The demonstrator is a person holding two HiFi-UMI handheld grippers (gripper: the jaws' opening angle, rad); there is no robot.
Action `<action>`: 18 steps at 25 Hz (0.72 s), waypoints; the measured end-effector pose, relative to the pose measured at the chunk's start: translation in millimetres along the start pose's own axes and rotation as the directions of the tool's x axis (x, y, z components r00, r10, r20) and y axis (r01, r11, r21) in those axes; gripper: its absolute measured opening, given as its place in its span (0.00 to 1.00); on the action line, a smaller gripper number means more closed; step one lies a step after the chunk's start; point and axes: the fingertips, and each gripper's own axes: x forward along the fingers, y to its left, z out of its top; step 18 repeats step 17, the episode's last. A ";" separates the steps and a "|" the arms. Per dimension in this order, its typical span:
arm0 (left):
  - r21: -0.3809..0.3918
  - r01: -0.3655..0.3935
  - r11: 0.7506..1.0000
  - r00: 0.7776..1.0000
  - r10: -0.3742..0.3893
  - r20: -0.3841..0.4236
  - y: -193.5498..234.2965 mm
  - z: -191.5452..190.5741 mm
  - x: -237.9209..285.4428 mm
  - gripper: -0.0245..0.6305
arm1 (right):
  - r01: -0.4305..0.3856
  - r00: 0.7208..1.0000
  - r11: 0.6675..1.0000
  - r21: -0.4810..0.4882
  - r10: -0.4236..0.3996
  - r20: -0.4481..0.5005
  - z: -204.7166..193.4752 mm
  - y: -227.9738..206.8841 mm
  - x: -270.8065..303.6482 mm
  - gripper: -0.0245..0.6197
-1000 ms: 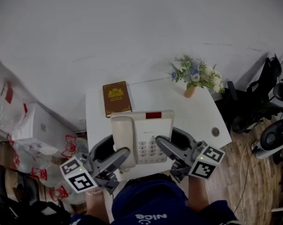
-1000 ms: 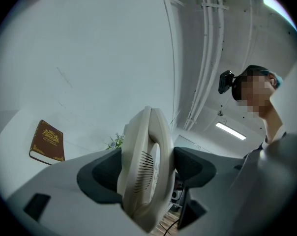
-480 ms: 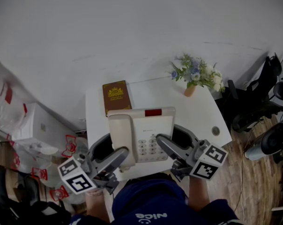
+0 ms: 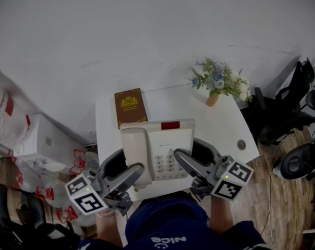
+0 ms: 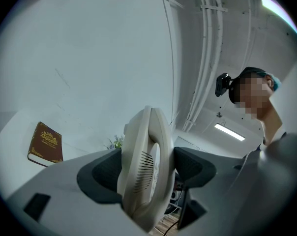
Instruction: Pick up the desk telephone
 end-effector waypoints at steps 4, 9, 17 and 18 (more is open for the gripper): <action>-0.008 -0.003 1.000 1.000 0.003 -0.006 3.0 -0.1 0.5 0.57 | 0.005 1.000 1.000 0.003 -0.005 -0.003 -0.9 -2.2 1.9 0.41; -0.014 -0.008 1.000 1.000 0.008 -0.011 6.8 -0.5 0.3 0.57 | 0.007 1.000 1.000 0.006 -0.007 -0.006 -2.3 -4.3 4.1 0.41; -0.021 -0.007 1.000 1.000 0.007 -0.012 7.7 -1.6 1.2 0.57 | 0.010 1.000 1.000 0.000 -0.010 -0.003 -2.3 -5.3 3.6 0.41; -0.021 -0.007 1.000 1.000 0.007 -0.012 7.7 -1.6 1.2 0.57 | 0.010 1.000 1.000 0.000 -0.010 -0.003 -2.3 -5.3 3.6 0.41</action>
